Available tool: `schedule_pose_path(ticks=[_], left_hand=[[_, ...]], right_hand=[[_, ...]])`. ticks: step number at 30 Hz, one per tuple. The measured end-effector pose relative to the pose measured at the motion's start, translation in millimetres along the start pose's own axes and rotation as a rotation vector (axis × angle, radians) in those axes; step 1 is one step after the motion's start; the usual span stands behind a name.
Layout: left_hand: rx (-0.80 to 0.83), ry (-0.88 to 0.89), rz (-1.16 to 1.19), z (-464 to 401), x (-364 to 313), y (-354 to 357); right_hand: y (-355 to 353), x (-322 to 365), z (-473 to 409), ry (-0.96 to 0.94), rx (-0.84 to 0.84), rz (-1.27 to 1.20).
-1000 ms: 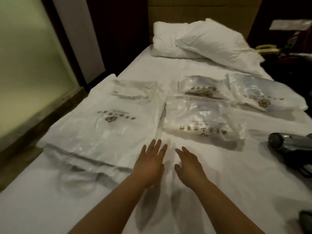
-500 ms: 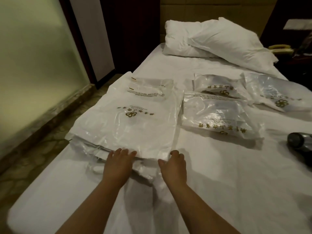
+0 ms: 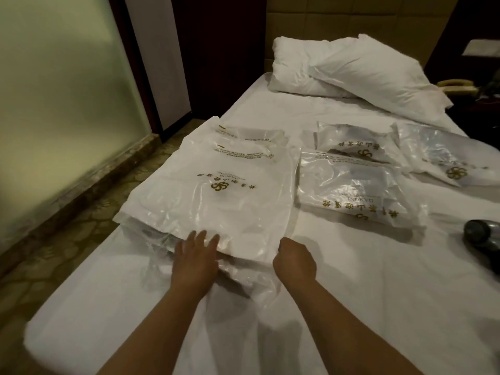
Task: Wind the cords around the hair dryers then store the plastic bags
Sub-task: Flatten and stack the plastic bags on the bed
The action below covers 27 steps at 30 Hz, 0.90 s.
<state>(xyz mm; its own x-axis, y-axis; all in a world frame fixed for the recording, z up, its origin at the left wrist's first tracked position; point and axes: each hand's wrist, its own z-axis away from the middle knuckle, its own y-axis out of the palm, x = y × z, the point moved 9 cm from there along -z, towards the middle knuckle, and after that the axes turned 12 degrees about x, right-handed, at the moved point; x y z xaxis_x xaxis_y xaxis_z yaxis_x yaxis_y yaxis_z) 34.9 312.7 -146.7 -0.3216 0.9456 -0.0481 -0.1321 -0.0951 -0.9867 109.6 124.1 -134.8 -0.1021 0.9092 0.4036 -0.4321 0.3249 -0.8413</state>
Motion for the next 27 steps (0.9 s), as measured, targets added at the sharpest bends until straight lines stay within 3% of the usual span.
schedule_pose_path(ticks=[2,7,11,13,16,18,23,27], left_hand=[[-0.003,-0.034,-0.025,5.6,6.7,-4.3],[0.069,-0.035,-0.159,21.8,-3.2,-9.5],[-0.035,0.166,-0.132,35.7,-30.1,-20.8],[-0.014,0.233,-0.168,45.6,-49.4,-32.7],[0.189,0.177,-0.047,57.5,-75.0,-40.3],[0.388,0.168,0.044,66.9,-97.1,-28.1],[0.57,0.335,-0.039,107.4,-165.7,-22.8],[0.783,0.436,0.019,141.9,-204.1,-9.7]], right_hand=[[-11.2,-6.3,2.7,-0.057,0.021,0.038],[-32.1,-44.5,12.0,-0.133,0.146,-0.221],[-47.3,-84.8,33.5,-0.075,0.093,-0.302],[-50.8,-109.2,45.7,-0.012,0.025,-0.554],[-34.8,-134.7,76.7,0.047,-0.017,-1.134],[-9.8,-144.1,100.5,0.097,0.031,-1.349],[48.2,-141.1,142.7,0.172,0.263,-1.471],[53.1,-142.5,159.7,0.2,0.251,-1.486]])
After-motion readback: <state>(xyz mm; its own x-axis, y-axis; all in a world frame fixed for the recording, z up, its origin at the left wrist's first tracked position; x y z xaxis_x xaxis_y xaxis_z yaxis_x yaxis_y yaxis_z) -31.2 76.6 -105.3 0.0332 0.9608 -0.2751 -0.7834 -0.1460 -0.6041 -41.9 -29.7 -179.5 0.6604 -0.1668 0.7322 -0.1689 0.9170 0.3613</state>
